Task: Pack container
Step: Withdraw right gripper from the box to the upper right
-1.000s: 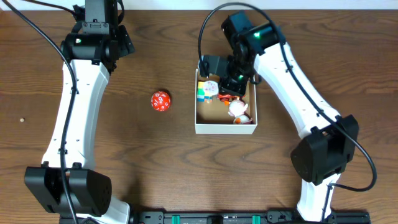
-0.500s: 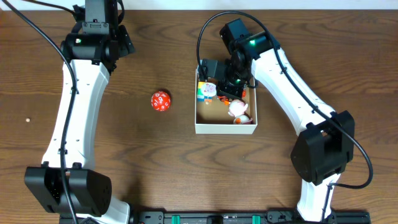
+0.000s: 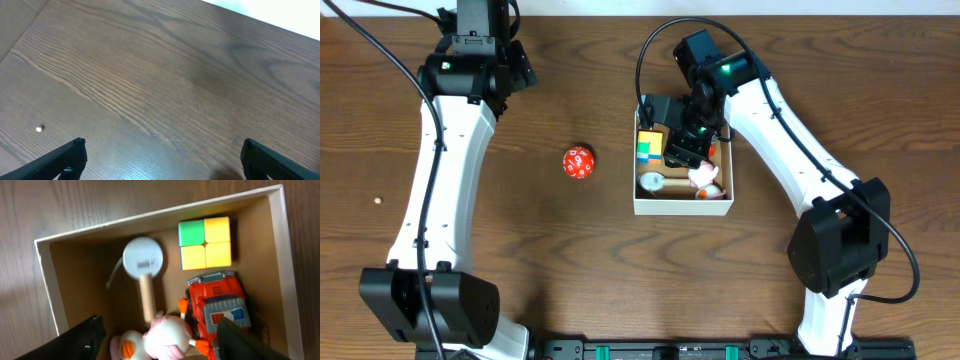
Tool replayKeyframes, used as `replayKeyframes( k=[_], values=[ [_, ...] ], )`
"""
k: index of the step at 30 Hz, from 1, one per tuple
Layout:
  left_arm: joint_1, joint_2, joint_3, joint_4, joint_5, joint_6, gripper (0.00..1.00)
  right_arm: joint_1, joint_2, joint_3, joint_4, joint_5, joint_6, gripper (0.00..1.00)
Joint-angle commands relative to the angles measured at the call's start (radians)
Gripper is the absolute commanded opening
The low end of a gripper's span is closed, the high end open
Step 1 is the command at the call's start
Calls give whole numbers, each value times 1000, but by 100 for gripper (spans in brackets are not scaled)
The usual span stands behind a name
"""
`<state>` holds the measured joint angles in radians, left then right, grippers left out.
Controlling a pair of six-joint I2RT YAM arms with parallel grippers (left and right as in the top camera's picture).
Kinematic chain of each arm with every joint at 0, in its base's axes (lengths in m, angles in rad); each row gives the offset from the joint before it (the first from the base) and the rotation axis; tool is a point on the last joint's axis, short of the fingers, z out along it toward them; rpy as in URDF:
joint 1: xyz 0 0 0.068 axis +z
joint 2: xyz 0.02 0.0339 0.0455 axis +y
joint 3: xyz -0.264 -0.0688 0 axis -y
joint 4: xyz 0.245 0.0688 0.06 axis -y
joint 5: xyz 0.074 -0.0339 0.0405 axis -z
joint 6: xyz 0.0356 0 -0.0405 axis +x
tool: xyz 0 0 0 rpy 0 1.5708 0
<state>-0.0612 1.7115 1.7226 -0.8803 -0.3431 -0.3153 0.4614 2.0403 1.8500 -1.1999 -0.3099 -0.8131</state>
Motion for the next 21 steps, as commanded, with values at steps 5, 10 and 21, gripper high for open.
replayKeyframes(
  k=[5,10,21],
  values=[
    [1,11,-6,-2,-9,-8,98,2,-40,32,107,173,156,79],
    [1,11,-6,-2,-9,-8,98,-47,-45,137,145,574,414,99],
    [1,11,-6,-2,-9,-8,98,-356,-47,244,107,676,689,99]
  ],
)
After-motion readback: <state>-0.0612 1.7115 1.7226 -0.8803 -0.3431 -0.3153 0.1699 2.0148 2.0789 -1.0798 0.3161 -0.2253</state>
